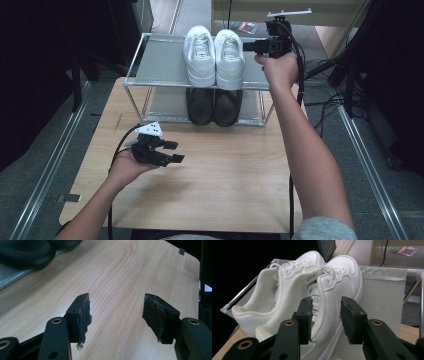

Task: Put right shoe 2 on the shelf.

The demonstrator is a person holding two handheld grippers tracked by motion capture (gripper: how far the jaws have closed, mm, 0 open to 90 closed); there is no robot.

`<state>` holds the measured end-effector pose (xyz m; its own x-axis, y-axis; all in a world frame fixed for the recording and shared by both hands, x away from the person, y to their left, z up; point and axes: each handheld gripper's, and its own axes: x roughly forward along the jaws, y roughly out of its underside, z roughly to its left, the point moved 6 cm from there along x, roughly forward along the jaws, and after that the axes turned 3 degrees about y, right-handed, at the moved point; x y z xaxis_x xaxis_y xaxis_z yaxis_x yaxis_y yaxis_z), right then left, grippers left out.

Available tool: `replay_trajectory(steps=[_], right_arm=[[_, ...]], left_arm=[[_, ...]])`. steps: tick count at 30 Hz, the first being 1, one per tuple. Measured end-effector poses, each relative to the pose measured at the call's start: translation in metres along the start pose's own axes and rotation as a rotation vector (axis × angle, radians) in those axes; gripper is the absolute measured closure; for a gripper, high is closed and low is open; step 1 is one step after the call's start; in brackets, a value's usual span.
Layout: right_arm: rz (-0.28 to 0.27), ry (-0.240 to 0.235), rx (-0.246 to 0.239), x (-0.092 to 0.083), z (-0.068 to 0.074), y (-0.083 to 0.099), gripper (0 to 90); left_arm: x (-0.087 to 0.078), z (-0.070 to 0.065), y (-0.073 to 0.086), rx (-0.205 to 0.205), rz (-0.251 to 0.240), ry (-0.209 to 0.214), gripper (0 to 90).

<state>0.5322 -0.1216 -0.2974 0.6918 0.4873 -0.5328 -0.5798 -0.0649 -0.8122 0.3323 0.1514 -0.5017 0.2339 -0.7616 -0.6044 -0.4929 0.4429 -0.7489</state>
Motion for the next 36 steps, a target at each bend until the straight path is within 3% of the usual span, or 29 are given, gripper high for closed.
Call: replay_trajectory(steps=[8, 11, 22, 36], right_arm=[[-0.008, -0.021, -0.034, -0.014, -0.007, 0.022, 61.6], [-0.013, -0.023, -0.045, -0.018, -0.009, 0.04, 61.7], [-0.008, -0.072, -0.074, -0.028, -0.004, 0.074, 58.3], [0.024, -0.131, -0.101, -0.035, -0.005, 0.126, 44.6]], left_arm=[[0.002, 0.002, -0.003, 0.002, -0.001, 0.001, 39.0], [0.003, 0.003, -0.003, -0.004, -0.003, 0.005, 39.0], [0.008, 0.009, -0.007, -0.006, 0.013, 0.016, 38.8], [0.014, 0.012, -0.012, 0.002, 0.022, 0.032, 38.5]])
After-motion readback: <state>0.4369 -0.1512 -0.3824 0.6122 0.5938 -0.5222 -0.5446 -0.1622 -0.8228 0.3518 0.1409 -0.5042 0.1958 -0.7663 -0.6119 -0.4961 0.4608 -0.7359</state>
